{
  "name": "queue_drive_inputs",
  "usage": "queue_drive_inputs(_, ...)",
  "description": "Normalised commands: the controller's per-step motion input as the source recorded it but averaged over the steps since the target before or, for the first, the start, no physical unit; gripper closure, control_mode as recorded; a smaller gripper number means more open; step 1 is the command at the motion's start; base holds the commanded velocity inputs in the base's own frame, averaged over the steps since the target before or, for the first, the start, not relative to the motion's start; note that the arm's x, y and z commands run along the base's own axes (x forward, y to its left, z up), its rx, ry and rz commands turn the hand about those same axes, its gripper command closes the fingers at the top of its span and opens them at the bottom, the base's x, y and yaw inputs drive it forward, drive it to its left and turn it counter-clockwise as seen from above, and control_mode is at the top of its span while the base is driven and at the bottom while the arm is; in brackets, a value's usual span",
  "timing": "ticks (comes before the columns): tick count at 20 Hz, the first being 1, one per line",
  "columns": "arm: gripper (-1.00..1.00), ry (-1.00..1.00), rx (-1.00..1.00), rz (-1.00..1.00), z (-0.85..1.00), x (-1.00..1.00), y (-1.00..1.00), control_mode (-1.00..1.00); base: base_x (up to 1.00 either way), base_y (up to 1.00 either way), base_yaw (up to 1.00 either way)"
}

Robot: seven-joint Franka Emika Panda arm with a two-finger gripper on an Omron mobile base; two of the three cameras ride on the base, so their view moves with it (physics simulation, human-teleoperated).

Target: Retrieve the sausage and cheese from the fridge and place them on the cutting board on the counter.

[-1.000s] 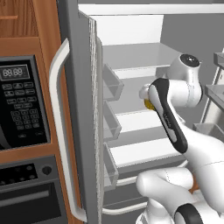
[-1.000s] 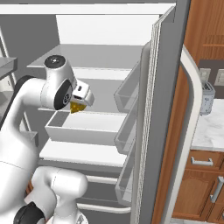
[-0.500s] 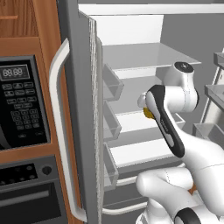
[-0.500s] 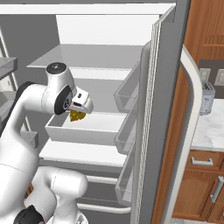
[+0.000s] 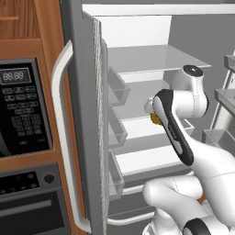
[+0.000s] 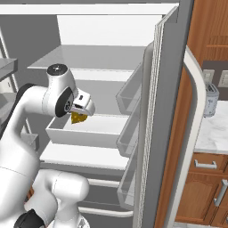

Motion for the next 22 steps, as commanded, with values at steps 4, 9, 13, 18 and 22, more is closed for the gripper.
queue_drive_inputs(4,1.0,0.0,0.0,0.0,0.0,0.0,0.0,-1.0,0.0,0.0,0.0)
queue_drive_inputs(9,1.0,0.0,0.0,0.0,0.0,0.0,0.0,1.0,0.0,0.0,0.0)
queue_drive_inputs(13,1.0,0.0,0.0,0.0,0.0,0.0,0.0,1.0,0.0,0.0,0.0)
queue_drive_inputs(18,1.0,0.0,0.0,0.0,0.0,0.0,0.0,1.0,0.0,0.0,0.0)
queue_drive_inputs(22,1.0,0.0,0.0,0.0,0.0,0.0,0.0,1.0,-0.34,0.0,0.0)
